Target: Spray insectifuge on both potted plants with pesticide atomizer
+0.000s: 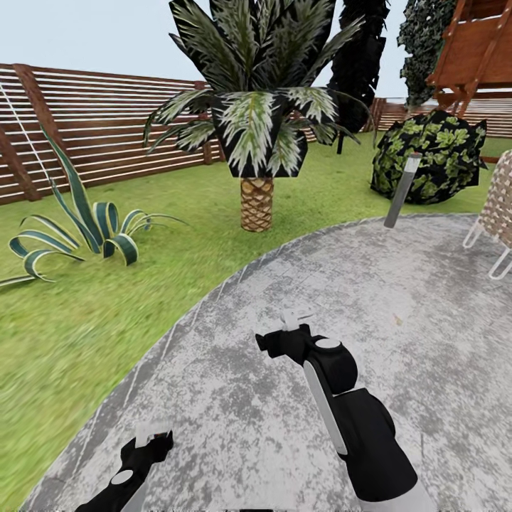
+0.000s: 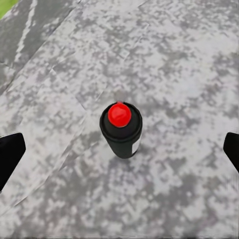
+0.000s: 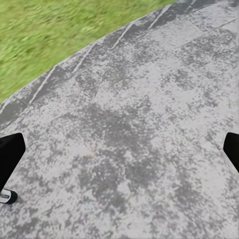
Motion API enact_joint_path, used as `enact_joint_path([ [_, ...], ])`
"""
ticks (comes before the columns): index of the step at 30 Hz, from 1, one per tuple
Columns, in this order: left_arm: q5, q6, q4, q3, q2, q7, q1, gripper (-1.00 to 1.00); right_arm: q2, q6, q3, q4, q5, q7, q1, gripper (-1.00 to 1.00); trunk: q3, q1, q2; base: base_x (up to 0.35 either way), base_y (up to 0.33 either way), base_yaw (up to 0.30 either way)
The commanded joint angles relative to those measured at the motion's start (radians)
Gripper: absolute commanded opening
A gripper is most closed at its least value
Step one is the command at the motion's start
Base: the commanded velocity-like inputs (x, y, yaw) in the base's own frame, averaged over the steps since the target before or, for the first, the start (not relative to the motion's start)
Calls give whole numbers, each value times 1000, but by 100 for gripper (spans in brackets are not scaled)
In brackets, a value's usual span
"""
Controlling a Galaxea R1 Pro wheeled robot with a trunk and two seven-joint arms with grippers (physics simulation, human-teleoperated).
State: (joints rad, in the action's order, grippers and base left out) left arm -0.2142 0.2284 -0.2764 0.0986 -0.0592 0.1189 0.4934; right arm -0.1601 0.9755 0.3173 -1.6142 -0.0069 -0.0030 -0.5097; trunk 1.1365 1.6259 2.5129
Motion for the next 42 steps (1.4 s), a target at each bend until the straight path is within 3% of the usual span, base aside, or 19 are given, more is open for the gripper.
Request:
enact_joint_path([
  [1, -8, 3, 0, 9, 0, 5, 1, 100, 0, 2, -1, -1, -1, -1, -2, 100, 5, 0, 1, 0, 0, 0],
  [22, -6, 3, -15, 11, 8, -5, 5, 100, -1, 1, -3, -1, -1, -2, -21, 100, 86, 10, 6, 0, 0, 0],
  [31, 3, 2, -15, 13, 24, -3, 5, 100, -1, 0, -3, -1, -1, -2, -23, 100, 121, 14, 8, 0, 0, 0],
  [42, 9, 13, -16, 22, 27, -4, 5, 100, -2, 0, -3, -1, -1, -2, -23, 100, 121, 14, 8, -19, -4, 0],
])
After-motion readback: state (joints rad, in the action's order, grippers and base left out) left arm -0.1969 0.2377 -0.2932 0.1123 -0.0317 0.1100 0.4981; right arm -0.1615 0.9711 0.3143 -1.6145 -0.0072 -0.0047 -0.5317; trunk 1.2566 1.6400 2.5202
